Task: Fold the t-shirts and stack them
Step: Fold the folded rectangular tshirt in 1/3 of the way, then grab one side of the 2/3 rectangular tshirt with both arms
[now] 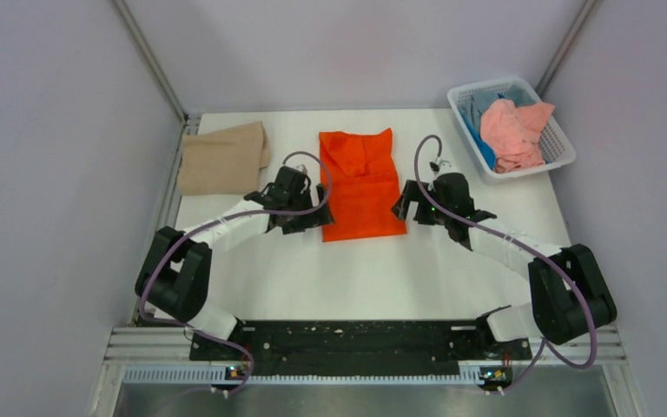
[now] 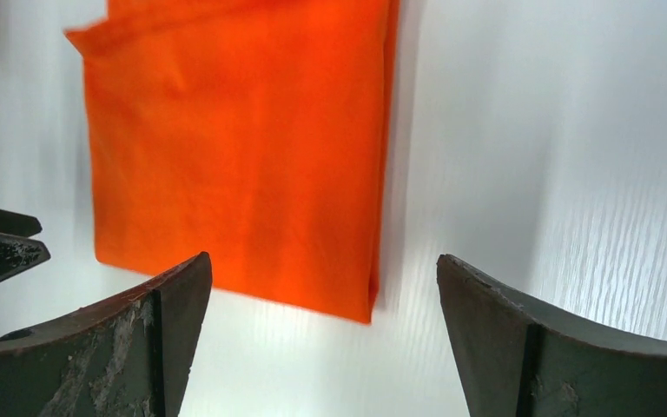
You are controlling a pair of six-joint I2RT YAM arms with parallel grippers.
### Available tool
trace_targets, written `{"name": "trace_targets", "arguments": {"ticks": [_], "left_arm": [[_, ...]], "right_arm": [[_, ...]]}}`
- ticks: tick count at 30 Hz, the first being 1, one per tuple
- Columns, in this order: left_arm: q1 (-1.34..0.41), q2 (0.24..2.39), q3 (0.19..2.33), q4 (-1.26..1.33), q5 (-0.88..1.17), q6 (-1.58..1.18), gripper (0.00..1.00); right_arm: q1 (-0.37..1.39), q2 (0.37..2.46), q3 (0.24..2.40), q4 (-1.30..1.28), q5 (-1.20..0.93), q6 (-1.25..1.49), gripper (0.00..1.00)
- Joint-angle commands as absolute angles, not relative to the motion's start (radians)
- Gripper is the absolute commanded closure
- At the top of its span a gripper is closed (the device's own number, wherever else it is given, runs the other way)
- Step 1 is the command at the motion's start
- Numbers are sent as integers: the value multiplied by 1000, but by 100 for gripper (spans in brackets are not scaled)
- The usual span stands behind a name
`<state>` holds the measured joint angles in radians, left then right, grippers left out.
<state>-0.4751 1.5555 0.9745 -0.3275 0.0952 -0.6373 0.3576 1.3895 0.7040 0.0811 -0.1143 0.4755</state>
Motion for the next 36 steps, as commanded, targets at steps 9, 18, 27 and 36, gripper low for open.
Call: {"name": "trace_targets", "arguments": {"ticks": [9, 18, 27, 36], "left_arm": [[-585, 1523, 833, -250, 116, -756, 33], [-586, 1600, 836, -256, 72, -771, 47], [-583, 1672, 881, -265, 10, -771, 52], [-568, 1774, 916, -186, 30, -768, 100]], "right_arm": [[353, 1305, 537, 79, -217, 579, 18], [352, 1377, 520, 131, -189, 586, 32], [352, 1482, 550, 170, -187, 597, 44], [356, 1504, 544, 189, -211, 592, 80]]}}
